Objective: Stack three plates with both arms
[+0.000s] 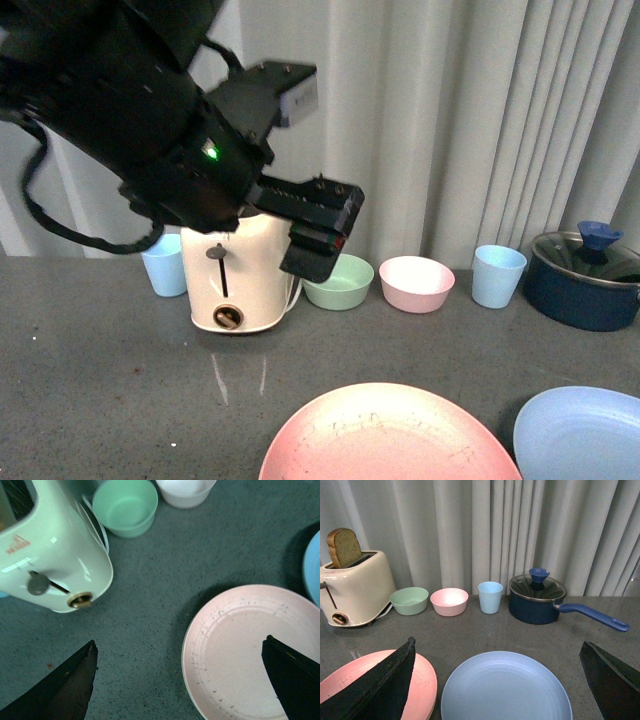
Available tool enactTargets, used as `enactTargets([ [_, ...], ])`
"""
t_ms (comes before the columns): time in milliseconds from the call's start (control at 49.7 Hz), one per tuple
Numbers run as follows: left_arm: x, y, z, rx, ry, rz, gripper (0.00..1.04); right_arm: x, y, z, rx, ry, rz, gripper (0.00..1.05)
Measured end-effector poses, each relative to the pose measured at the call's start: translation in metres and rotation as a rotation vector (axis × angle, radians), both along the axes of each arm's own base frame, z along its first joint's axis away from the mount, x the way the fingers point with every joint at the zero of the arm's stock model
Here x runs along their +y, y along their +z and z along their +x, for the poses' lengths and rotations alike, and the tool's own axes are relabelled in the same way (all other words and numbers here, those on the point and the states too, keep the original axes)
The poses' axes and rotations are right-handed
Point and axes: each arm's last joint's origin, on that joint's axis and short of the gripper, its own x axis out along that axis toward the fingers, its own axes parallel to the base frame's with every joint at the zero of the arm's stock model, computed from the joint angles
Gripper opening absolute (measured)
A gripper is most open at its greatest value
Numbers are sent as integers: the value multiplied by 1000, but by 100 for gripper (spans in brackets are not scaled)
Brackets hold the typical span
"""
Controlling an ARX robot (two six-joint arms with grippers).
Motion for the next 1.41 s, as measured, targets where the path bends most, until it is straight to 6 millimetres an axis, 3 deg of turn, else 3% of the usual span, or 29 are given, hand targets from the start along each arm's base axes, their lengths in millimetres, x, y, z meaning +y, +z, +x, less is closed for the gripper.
enactTargets([
  [241,22,42,-76,-165,-42,-48,98,0,0,0,0,0,0,97],
  [382,61,40,-127,-588,361,-211,73,0,0,0,0,0,0,97],
  [523,101,10,-167,-661,446,-271,47,0,0,0,0,-2,0,97],
  [785,123,-32,-188,-614,430,-264,4,0,0,0,0,-3,0,97],
  [1408,154,-66,-221,-634,449,-275,4,0,0,0,0,-2,0,97],
])
